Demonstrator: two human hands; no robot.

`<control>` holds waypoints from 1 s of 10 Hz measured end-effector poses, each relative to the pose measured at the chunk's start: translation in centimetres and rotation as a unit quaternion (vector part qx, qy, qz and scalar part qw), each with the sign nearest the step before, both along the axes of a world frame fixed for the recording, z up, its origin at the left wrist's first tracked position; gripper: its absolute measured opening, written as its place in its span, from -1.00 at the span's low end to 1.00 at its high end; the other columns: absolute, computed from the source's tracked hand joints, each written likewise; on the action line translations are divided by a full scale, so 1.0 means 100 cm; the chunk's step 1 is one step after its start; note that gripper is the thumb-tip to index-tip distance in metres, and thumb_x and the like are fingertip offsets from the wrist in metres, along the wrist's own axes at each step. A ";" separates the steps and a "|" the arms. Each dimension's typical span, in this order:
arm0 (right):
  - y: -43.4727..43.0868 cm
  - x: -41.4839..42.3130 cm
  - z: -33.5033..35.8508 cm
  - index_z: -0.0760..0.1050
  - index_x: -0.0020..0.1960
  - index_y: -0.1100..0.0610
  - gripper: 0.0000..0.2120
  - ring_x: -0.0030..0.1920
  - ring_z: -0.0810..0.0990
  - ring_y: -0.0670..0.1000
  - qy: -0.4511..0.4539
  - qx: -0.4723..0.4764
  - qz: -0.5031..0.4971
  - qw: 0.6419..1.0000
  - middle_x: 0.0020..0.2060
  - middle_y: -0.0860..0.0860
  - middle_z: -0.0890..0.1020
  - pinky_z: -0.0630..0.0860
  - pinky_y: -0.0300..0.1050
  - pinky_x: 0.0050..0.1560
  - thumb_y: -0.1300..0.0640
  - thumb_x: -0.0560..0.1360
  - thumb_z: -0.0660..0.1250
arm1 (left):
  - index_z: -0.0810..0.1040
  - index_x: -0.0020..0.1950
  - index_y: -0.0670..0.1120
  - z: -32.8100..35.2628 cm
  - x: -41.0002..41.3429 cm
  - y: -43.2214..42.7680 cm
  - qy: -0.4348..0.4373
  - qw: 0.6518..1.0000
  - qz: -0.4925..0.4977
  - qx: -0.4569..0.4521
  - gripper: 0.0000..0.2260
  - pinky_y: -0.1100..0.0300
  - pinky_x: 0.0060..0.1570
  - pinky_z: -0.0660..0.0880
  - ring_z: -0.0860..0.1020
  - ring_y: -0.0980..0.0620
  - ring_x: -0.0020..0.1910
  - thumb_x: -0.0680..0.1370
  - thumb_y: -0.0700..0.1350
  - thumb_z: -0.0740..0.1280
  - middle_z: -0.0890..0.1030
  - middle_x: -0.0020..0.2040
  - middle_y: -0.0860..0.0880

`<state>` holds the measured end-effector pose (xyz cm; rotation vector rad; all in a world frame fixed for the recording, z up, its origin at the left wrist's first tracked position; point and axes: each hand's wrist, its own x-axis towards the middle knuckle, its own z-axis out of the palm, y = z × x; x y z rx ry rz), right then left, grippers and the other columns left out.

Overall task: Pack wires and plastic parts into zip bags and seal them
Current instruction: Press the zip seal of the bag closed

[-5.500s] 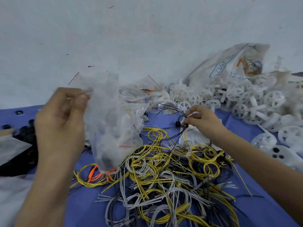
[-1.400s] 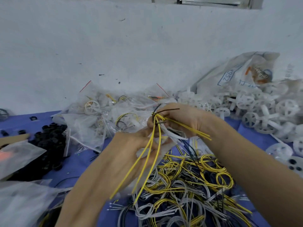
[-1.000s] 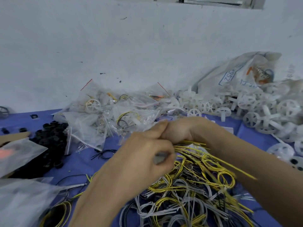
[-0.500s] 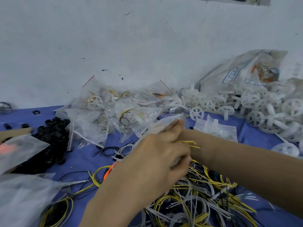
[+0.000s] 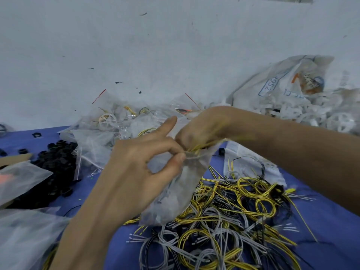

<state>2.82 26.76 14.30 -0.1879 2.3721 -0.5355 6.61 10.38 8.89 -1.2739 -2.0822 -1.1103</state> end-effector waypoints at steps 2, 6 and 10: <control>0.004 0.007 0.025 0.56 -0.01 0.24 -0.73 -0.02 0.63 0.30 0.057 -0.071 -0.018 0.996 0.01 0.30 0.63 0.56 0.17 0.09 0.41 0.53 0.09 | 0.54 -0.26 -0.04 -0.002 -0.010 -0.008 -0.006 0.999 0.017 0.035 -0.87 0.33 0.08 0.46 0.39 0.31 0.32 0.48 -0.08 0.32 0.59 0.00 0.31; -0.004 -0.004 0.007 0.54 -0.04 0.25 -0.78 -0.22 0.67 -0.05 -0.012 -0.141 0.095 0.985 -0.11 0.19 0.64 0.57 -0.28 -0.16 0.42 0.56 0.14 | 0.54 -0.17 0.05 -0.009 -0.022 -0.012 -0.075 0.994 0.035 0.067 -0.81 0.08 0.11 0.53 0.41 0.34 0.30 0.45 0.11 0.21 0.52 0.29 0.12; -0.008 -0.021 -0.002 0.51 0.12 0.35 -0.69 -0.10 0.68 0.22 0.057 -0.236 -0.065 0.968 0.07 0.24 0.63 0.64 -0.06 -0.09 0.11 0.61 0.17 | 0.54 -0.18 0.10 -0.027 -0.057 -0.022 -0.131 0.977 0.040 0.162 -0.88 0.43 0.15 0.41 0.39 0.22 0.36 0.52 -0.08 0.28 0.48 0.25 0.17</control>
